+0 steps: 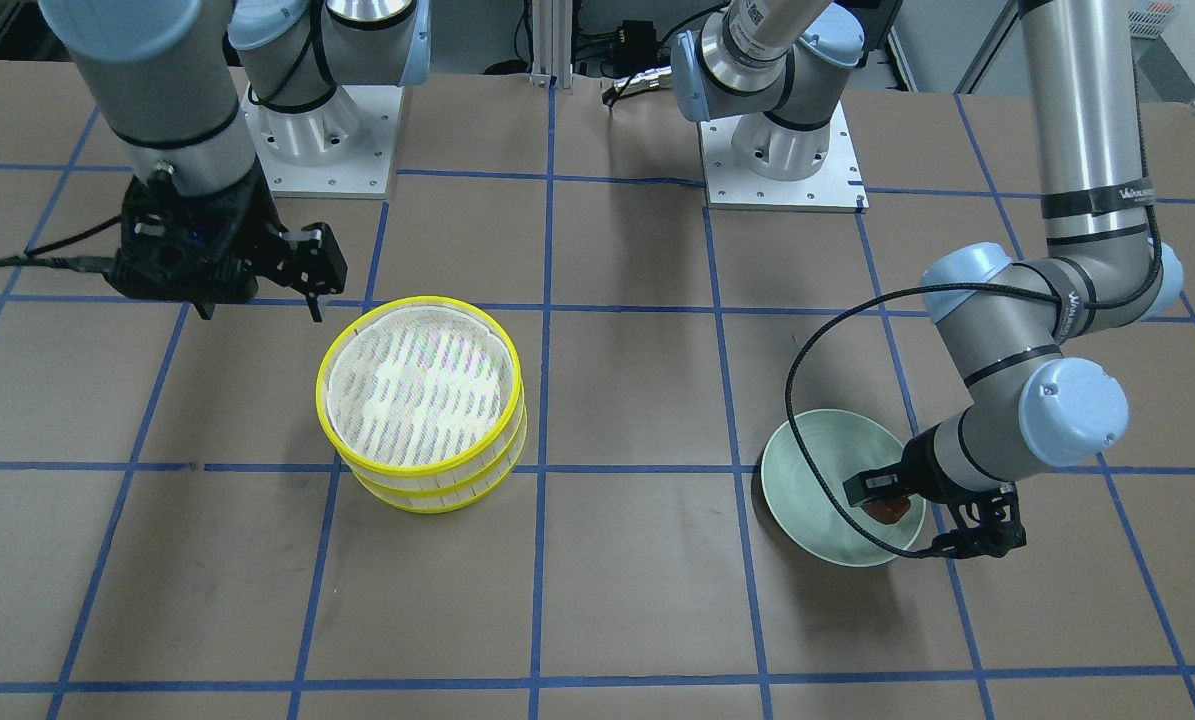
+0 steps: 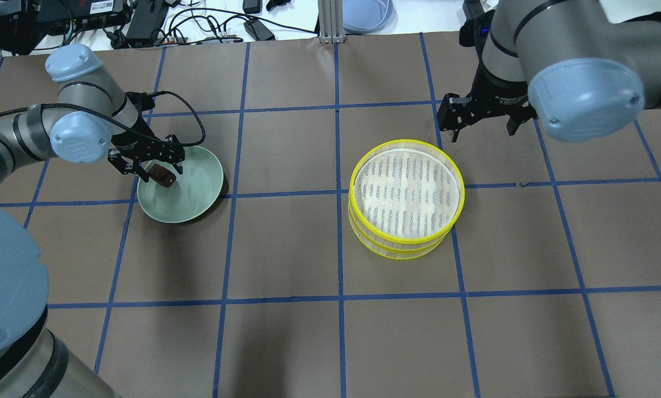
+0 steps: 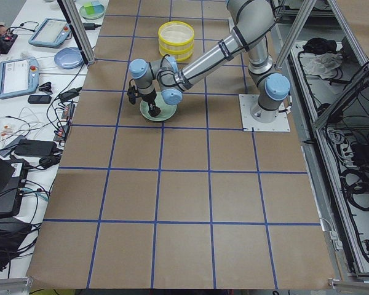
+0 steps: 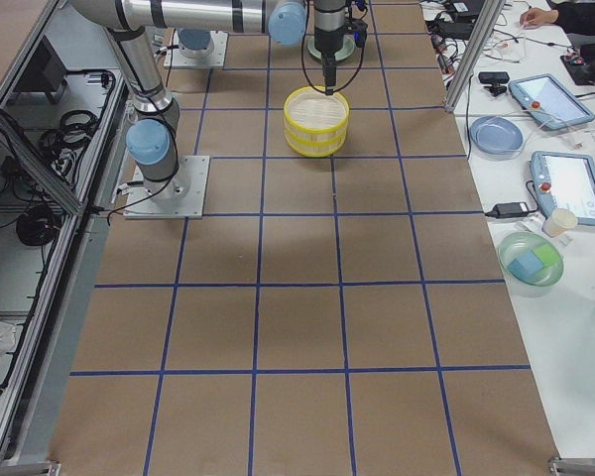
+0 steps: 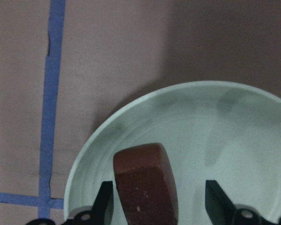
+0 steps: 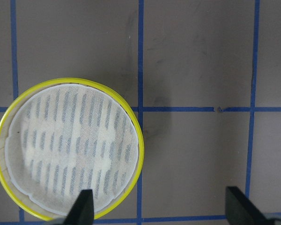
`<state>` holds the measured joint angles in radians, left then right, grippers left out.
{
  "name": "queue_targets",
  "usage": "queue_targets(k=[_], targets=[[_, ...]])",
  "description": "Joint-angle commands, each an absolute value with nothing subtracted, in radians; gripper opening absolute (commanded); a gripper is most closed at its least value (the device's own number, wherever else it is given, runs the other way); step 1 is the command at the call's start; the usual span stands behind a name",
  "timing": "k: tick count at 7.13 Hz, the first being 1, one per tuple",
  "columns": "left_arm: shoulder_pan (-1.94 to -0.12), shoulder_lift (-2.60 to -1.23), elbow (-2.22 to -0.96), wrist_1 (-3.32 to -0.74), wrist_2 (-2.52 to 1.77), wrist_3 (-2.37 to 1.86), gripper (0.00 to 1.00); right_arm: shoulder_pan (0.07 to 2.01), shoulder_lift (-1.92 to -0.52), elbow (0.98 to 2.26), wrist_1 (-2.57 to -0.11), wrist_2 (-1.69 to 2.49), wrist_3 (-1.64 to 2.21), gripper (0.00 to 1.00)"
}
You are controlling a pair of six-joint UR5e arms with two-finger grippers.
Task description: Stack buns with steamer
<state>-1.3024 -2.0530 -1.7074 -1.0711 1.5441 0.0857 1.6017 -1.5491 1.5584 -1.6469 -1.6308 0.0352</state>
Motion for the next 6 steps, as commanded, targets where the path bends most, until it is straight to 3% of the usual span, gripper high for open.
queue_targets(k=[1, 3, 4, 6], targets=[[-1.302, -2.054, -1.707, -1.063, 1.546, 0.127, 0.3, 1.603, -1.559, 1.444, -1.557, -1.576, 0.128, 1.0], [-1.302, -2.049, -1.706, -1.062, 1.543, 0.15, 0.07, 1.603, -1.558, 1.445, -1.554, -1.592, 0.129, 1.0], [-1.305, -2.03, -1.694, -1.062, 1.545, 0.143, 0.01, 1.603, -1.559, 1.447, -1.545, -1.626, 0.127, 1.0], [-1.377, -1.975, -1.689, -1.074, 1.546, 0.1, 0.0, 1.603, -1.559, 1.445, -1.539, -1.623, 0.121, 1.0]])
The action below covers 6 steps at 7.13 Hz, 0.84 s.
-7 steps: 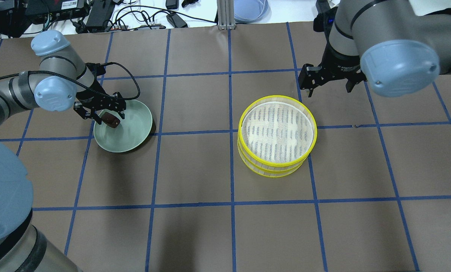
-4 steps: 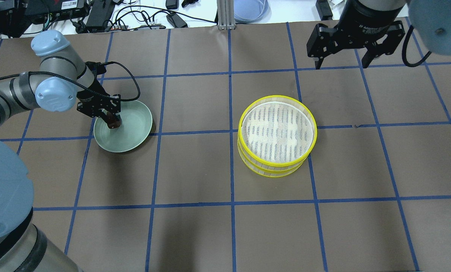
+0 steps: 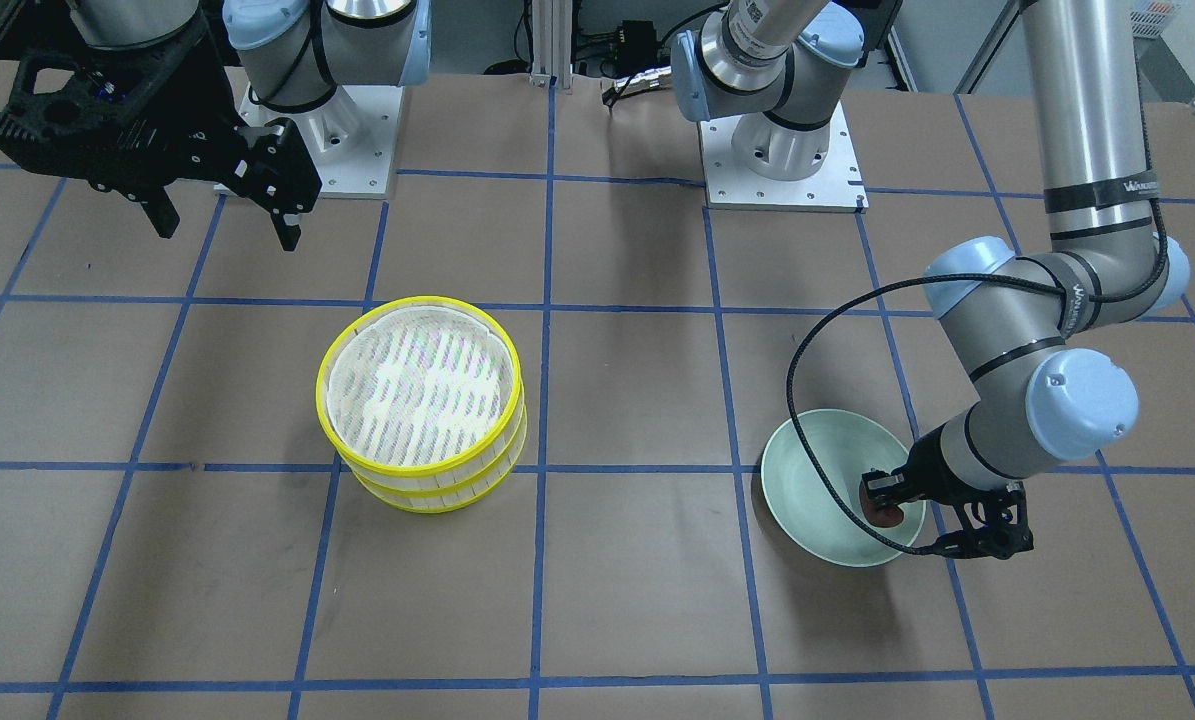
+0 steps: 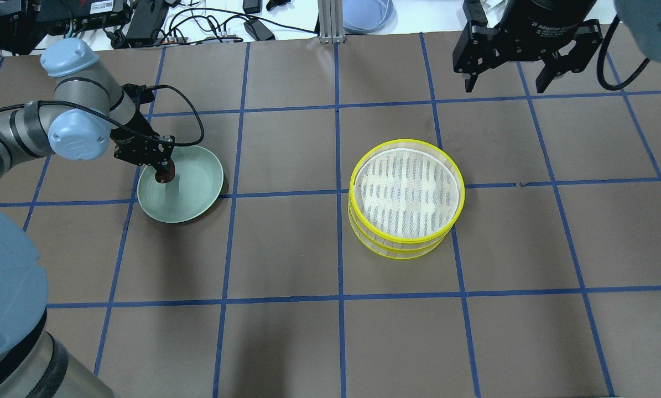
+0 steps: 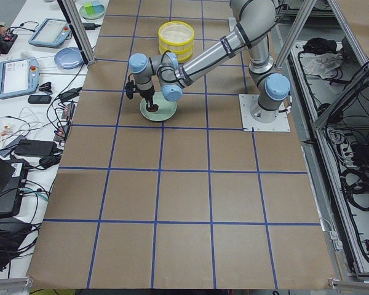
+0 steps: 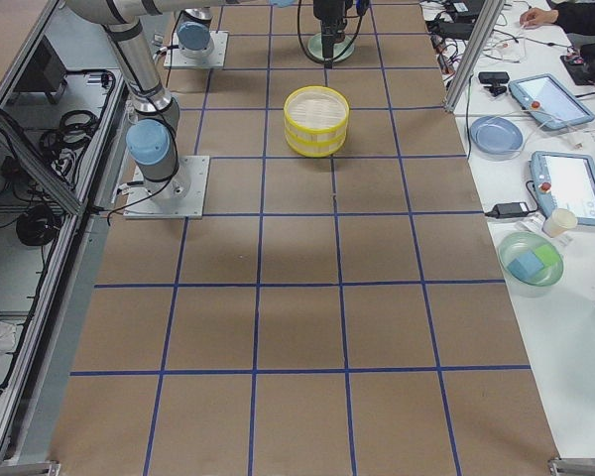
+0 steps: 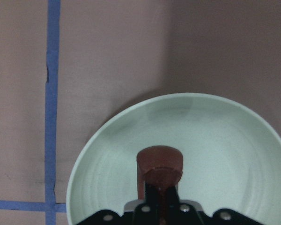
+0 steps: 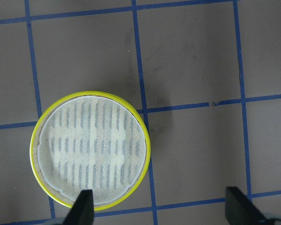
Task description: Stack buns with steamer
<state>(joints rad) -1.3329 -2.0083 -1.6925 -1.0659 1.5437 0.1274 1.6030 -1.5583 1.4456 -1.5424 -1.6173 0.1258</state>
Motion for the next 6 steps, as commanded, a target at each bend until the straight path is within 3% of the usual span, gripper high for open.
queue_targets(k=[1, 4, 6], targets=[[-1.447, -1.933, -1.689, -1.087, 1.549, 0.022, 0.0, 1.603, -1.559, 1.445, -1.54, -1.615, 0.121, 1.0], [-1.692, -1.832, -1.658, -1.166, 1.529, -0.243, 0.0, 1.603, -1.559, 1.447, -1.539, -1.618, 0.12, 1.0], [-1.874, -1.844, -1.612, -1.158, 1.519, -0.371, 0.0, 1.603, -1.559, 1.448, -1.539, -1.624, 0.115, 1.0]])
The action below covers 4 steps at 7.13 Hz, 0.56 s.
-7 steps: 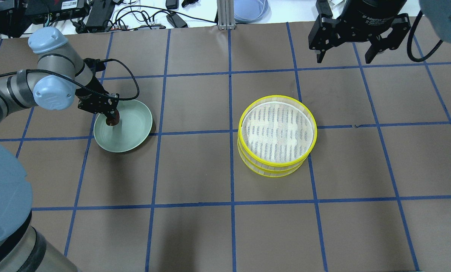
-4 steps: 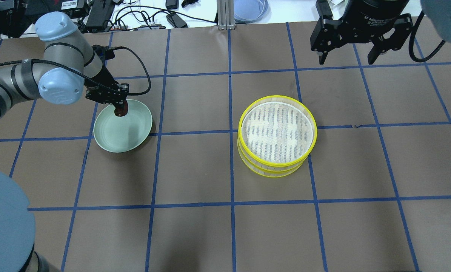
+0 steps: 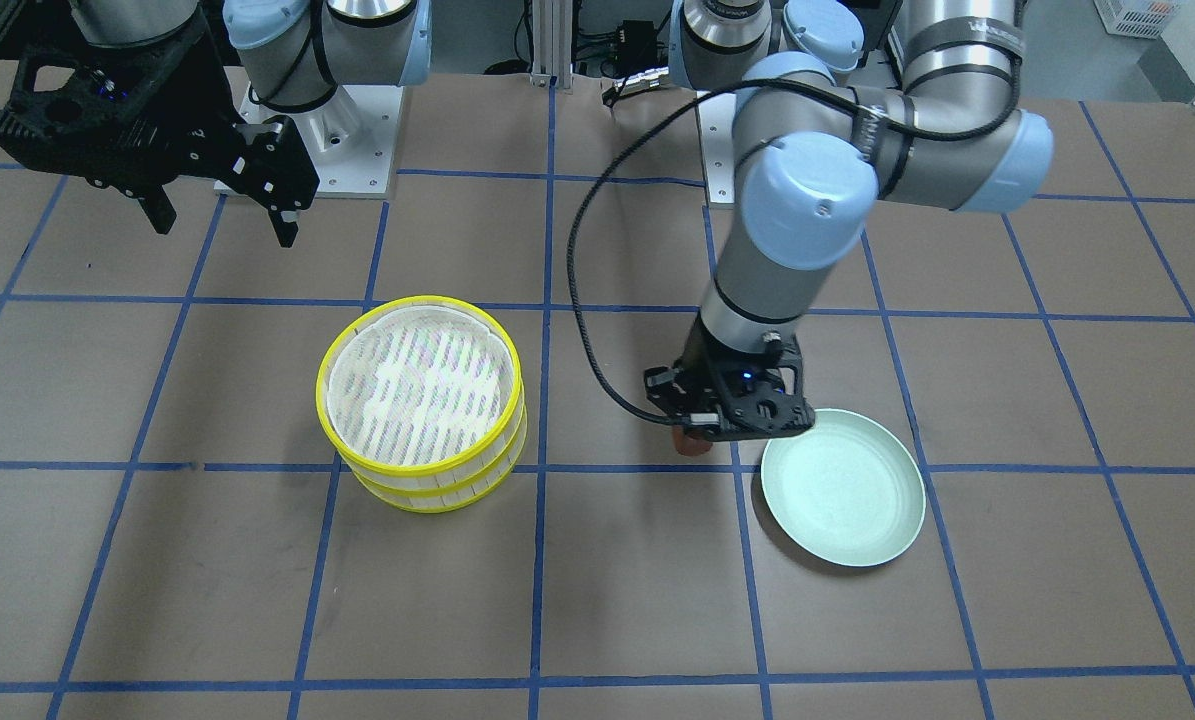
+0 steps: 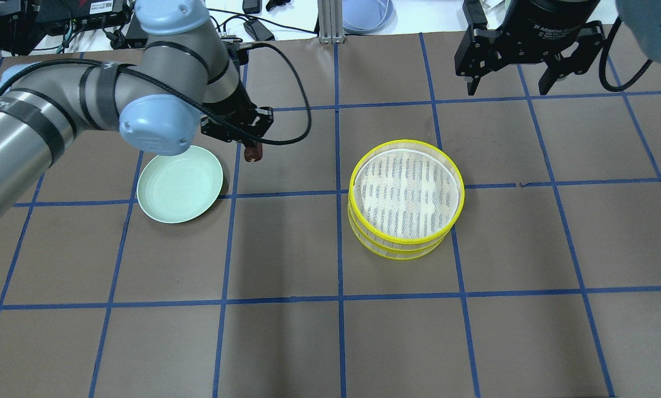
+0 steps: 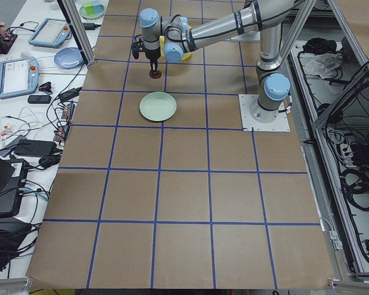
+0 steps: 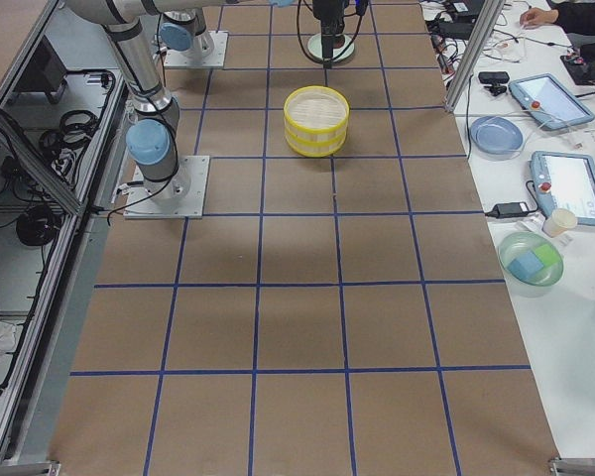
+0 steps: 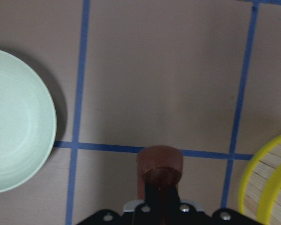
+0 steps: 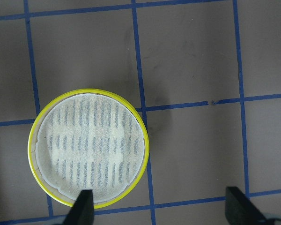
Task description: Stack buns with steamer
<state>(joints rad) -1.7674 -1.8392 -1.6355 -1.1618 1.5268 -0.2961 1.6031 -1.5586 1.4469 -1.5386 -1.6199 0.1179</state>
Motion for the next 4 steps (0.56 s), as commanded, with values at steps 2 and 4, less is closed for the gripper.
queue_targets(k=[2, 4], targets=[[-1.956, -1.868, -1.58, -1.151, 1.462, -0.482, 0.0, 1.603, -1.559, 1.456, -1.542, -1.629, 0.112, 1.0], [-2.012, -1.89, -1.58, -1.126, 1.436, -0.617, 0.0, 1.603, -1.568, 1.457, -1.551, -1.632, 0.11, 1.0]])
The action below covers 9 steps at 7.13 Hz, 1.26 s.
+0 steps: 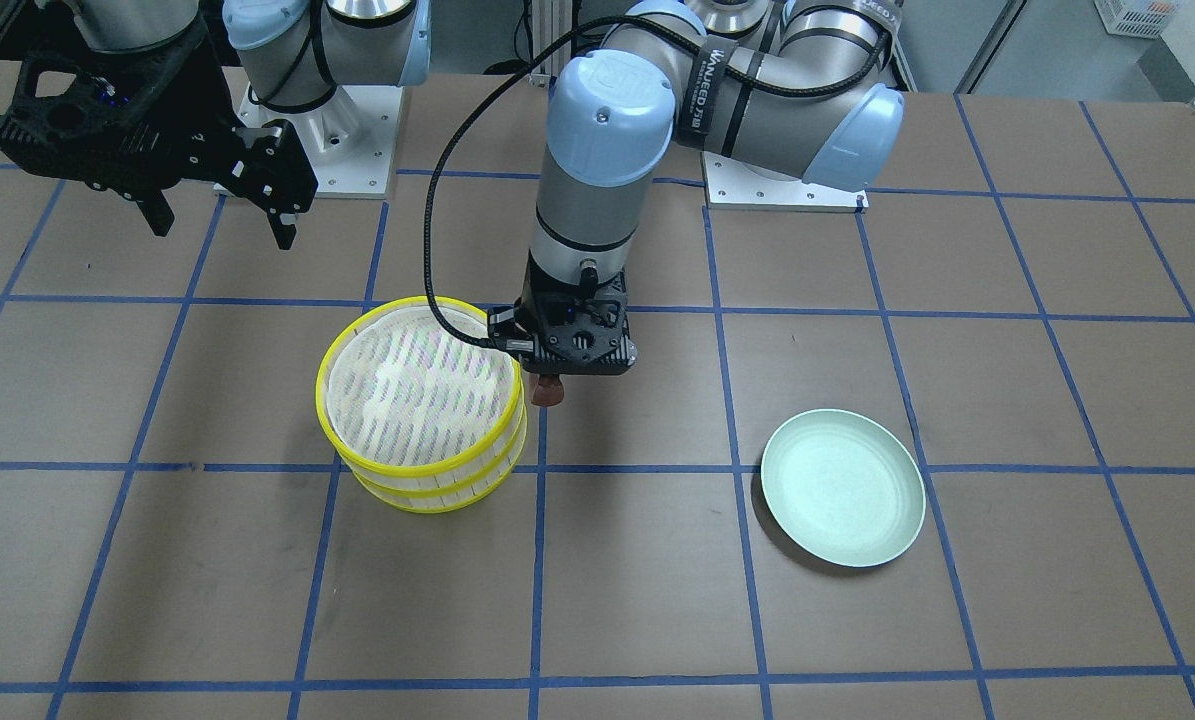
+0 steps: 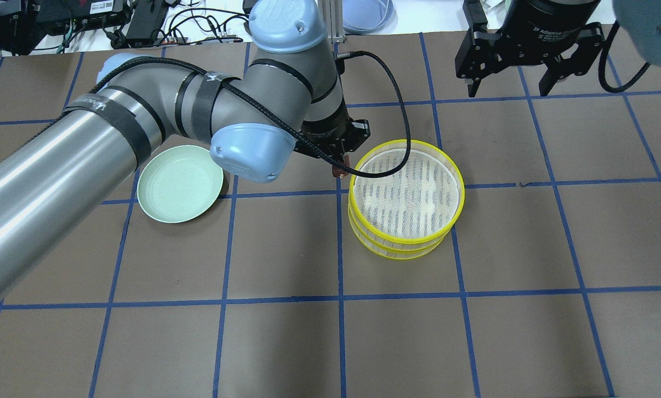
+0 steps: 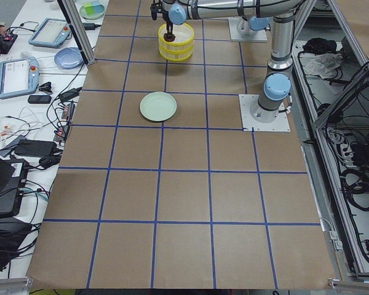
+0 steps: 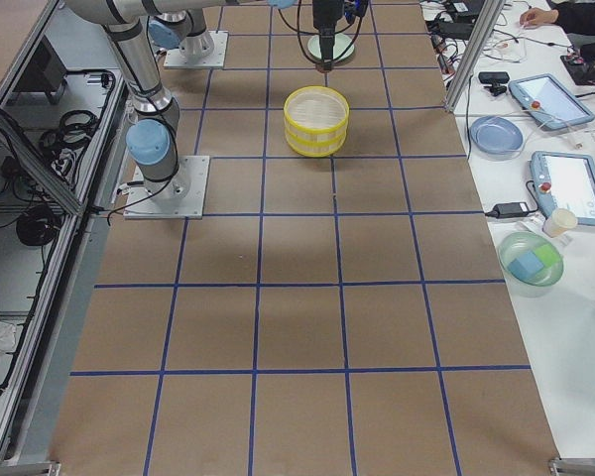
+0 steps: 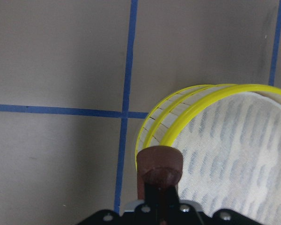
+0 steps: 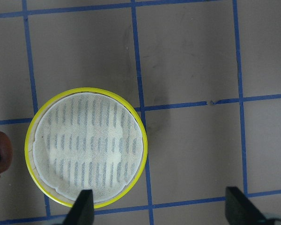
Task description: Stack buns with steamer
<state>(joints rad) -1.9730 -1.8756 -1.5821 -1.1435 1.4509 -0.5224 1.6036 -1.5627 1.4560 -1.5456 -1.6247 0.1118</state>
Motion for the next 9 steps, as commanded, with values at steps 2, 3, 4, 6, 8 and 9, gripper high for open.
queue_targets(k=[2, 3, 4, 6, 8, 9], targets=[[-2.063, -1.934, -1.58, -1.066, 1.424, -0.676, 0.08, 1.603, -1.566, 1.465, -1.54, -1.655, 0.11, 1.0], [-2.078, -1.95, -1.58, -1.04, 1.425, -0.675, 0.44, 1.598, -1.563, 1.47, -1.545, -1.663, 0.107, 1.0], [-2.079, -1.953, -1.578, -1.029, 1.427, -0.675, 0.93, 1.6, -1.566, 1.47, -1.543, -1.677, 0.103, 1.0], [-2.079, -1.947, -1.575, -1.025, 1.431, -0.663, 1.0, 1.601, -1.566, 1.471, -1.545, -1.666, 0.104, 1.0], [-2.069, -1.93, -1.574, -1.026, 1.437, -0.658, 1.0, 1.601, -1.566, 1.471, -1.545, -1.664, 0.106, 1.0], [-2.059, -1.918, -1.574, -1.029, 1.439, -0.654, 1.0, 1.601, -1.566, 1.471, -1.543, -1.664, 0.106, 1.0]])
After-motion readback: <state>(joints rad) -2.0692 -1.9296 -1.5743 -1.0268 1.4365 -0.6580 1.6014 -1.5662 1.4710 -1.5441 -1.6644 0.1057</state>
